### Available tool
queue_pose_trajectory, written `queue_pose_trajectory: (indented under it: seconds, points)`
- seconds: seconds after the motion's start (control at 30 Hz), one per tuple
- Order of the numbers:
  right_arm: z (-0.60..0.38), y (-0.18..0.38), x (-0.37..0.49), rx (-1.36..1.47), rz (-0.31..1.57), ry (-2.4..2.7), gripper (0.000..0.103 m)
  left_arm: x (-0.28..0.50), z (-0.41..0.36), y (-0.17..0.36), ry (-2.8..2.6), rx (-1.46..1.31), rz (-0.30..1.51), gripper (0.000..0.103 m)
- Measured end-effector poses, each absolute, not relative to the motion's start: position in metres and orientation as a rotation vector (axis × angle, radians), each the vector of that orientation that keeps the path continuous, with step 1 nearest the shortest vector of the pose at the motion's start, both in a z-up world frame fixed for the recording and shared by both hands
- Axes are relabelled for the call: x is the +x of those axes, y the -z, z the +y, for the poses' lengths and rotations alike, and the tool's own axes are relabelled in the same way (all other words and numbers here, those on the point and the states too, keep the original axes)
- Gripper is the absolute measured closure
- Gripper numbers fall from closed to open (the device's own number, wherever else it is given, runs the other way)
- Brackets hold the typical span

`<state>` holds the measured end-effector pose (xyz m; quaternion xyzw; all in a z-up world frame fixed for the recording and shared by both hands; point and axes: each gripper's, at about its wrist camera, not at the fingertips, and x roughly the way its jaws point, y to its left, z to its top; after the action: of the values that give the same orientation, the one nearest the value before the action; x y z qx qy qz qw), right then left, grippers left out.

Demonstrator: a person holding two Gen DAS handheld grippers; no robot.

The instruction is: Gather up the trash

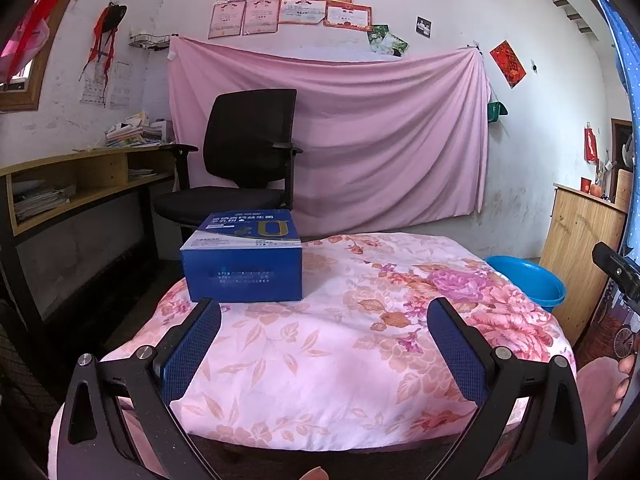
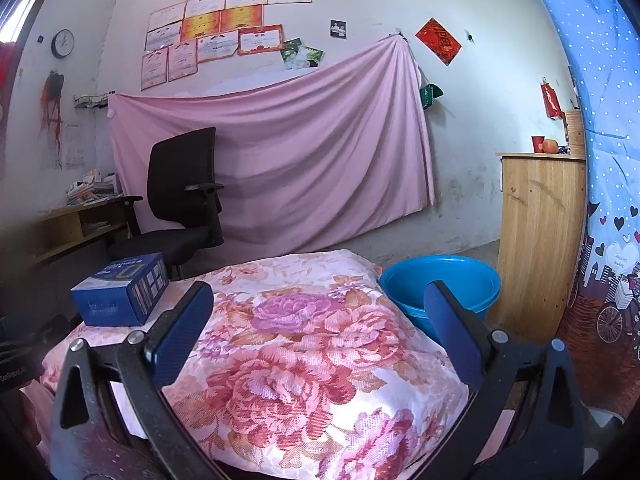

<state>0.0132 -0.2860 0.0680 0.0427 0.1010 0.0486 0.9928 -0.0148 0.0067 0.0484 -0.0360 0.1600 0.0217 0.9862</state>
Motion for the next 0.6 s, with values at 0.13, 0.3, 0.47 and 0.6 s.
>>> queue_pose_trajectory:
  seconds: [0.13,0.3,0.47,0.6]
  points:
    - [-0.282,-0.064,0.012,0.071,0.197,-0.105,0.000,-0.014,0.012,-0.045,-0.047,-0.080,0.326,0.002]
    - [-0.278,-0.055,0.015,0.050,0.217,-0.103,0.000,-0.012,0.010,-0.039,-0.044,-0.084,0.331,0.002]
    - [-0.281,-0.049,0.019,0.052,0.233,-0.100,0.000,-0.009,0.006,-0.034,-0.033,-0.066,0.337,0.002]
    - [-0.281,-0.046,0.022,0.053,0.249,-0.111,0.000,-0.007,0.005,-0.033,-0.028,-0.060,0.340,0.002]
